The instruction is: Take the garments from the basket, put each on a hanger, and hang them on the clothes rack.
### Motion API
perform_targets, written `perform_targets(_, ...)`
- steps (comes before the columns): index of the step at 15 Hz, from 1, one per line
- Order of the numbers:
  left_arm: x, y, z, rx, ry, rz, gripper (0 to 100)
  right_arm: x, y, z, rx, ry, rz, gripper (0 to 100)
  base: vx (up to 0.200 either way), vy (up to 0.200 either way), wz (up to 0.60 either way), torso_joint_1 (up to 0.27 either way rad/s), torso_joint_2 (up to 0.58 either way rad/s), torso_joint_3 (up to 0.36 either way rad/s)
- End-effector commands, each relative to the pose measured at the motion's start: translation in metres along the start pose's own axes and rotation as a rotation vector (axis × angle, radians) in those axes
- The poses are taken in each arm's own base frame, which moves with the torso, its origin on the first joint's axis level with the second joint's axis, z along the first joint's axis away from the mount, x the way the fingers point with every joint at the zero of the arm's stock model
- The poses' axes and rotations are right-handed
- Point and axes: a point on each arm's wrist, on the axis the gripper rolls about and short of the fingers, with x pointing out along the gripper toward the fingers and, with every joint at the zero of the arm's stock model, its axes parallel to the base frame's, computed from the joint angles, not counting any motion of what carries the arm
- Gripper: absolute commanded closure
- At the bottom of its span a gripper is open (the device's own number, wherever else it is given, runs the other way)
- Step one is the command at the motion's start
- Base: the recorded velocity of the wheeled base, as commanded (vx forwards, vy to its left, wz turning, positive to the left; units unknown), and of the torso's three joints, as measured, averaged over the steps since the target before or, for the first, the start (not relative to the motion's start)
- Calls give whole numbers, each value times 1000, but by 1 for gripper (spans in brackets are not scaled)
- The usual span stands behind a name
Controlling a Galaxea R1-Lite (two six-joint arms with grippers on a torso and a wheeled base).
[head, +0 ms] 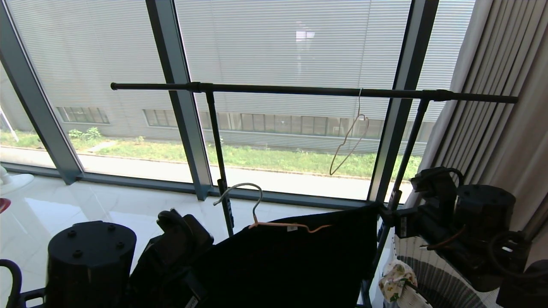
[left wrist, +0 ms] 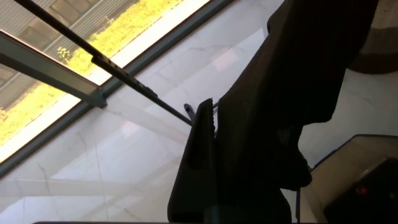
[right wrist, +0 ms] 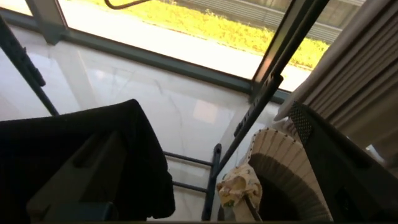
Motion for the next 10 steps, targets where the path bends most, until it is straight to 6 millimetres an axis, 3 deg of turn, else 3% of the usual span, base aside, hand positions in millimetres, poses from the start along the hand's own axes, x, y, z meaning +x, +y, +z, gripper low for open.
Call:
perform_targets(1, 10, -3, -3, 9, 41, -14, 100, -9, -5, 17, 29, -61, 21, 0, 0, 0, 0, 0, 0, 0)
perform_targets(7, 14, -3, 2, -3, 31, -15, 100, -61, -25, 54, 6, 19, 419, 0, 0, 0, 0, 0, 0, 0)
perform_targets(10, 14, -6, 10, 2, -1, -33, 100, -66, -30, 65, -72, 57, 499, 0, 0, 0, 0, 0, 0, 0)
